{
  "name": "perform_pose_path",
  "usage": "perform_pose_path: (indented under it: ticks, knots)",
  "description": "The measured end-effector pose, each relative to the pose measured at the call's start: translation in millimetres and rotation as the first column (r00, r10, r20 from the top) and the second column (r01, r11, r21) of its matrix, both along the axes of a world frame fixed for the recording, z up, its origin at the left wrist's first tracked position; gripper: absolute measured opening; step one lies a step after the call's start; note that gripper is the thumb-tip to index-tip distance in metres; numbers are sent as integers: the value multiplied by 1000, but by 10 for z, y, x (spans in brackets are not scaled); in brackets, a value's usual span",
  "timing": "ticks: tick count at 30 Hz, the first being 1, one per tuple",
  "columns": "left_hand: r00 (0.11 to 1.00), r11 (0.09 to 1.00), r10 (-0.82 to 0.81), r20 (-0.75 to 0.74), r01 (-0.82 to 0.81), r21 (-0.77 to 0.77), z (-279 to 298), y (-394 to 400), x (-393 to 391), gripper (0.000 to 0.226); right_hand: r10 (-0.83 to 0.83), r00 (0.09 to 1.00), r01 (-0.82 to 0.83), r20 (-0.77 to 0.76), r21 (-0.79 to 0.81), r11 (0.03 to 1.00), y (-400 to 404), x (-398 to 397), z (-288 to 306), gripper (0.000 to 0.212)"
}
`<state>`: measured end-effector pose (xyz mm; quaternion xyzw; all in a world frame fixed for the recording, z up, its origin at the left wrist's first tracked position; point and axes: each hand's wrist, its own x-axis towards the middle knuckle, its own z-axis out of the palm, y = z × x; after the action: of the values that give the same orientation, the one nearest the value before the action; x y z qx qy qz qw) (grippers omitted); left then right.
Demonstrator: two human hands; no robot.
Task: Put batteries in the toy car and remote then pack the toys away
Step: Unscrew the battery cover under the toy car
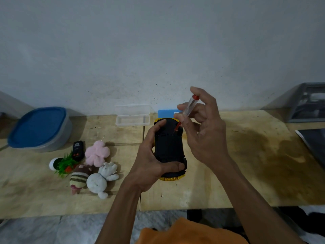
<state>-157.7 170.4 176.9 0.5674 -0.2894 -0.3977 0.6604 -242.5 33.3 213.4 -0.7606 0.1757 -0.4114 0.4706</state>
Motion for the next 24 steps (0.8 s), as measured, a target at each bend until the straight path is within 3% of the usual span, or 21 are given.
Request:
perform_pose_path:
  ticks: [6, 24]
  knots:
    - [1000, 1000, -2, 3, 2, 13, 6, -10, 13, 108, -3, 1000, 2, -8, -102, 995, -53, 23, 50, 56]
    - [1000, 1000, -10, 0, 10, 14, 0, -76, -3, 109, 170, 984, -173, -54, -71, 982, -206, -1, 106, 56]
